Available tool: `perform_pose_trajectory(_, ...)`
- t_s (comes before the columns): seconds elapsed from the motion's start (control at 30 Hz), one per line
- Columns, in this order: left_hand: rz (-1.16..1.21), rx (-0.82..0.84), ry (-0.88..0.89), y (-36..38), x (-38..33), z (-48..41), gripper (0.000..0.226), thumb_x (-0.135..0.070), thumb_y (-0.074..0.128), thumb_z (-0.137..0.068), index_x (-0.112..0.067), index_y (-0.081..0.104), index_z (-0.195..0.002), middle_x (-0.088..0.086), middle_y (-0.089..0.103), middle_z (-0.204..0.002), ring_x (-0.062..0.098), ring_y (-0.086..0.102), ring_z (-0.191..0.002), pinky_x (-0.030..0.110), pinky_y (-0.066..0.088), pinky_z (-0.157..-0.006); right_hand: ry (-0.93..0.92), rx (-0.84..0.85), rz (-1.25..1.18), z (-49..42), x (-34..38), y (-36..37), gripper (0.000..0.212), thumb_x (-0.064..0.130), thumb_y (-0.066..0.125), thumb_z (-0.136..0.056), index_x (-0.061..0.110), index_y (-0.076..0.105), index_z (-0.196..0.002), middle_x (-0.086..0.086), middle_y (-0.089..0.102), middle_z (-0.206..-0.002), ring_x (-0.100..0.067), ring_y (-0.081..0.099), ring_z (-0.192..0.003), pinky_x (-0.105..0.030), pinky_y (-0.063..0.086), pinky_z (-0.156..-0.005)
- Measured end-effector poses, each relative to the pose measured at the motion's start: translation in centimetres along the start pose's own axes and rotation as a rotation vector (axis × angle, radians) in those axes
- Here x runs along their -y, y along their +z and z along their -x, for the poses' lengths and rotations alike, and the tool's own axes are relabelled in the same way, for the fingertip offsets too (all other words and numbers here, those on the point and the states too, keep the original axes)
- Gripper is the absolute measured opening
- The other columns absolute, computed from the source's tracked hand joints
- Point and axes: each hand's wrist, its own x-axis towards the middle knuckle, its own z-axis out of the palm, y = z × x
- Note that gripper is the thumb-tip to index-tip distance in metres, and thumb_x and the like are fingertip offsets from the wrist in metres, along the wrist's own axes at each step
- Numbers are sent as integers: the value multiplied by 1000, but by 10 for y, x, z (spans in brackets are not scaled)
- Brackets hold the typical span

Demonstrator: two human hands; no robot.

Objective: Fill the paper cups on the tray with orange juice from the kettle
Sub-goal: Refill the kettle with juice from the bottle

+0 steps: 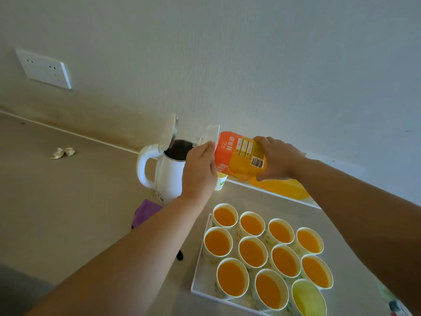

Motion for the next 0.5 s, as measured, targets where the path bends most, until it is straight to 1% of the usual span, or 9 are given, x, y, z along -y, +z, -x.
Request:
perform_pose_trajectory(0.1, -1, 34, -17, 3, 5, -4, 41, -5, 45, -97, 1, 45, -137, 16, 50, -138, 29, 40, -132, 21, 22, -103, 0, 22, 16, -10, 0, -2, 111, 53, 80, -61, 21, 18, -147, -4, 46, -135, -25, 49, -118, -39, 44, -95)
perform_pose_trajectory(0.17, -3, 48, -36, 5, 11, -7, 42, -8, 44, -98, -2, 42, -140, 13, 47, -141, 25, 38, -135, 18, 20, -103, 5, 38, 38, -16, 2, -3, 110, 53, 80, -60, 21, 19, -146, -4, 47, -133, -25, 49, -117, -39, 45, -93)
perform_pose_trajectory(0.37, 29, 75, -46, 8, 25, -14, 41, -12, 44, -98, -2, 45, -138, 12, 50, -140, 25, 42, -133, 19, 22, -102, 17, 74, 75, -29, 6, -8, 109, 53, 80, -60, 20, 21, -145, -4, 49, -130, -25, 51, -113, -39, 46, -90)
perform_pose_trajectory(0.5, 60, 68, -53, 11, 30, -14, 39, -9, 49, -96, 0, 49, -134, 15, 55, -134, 28, 48, -128, 21, 27, -99, 13, 91, 109, -33, 10, -10, 108, 53, 79, -62, 20, 20, -146, -4, 48, -130, -25, 51, -113, -38, 45, -90)
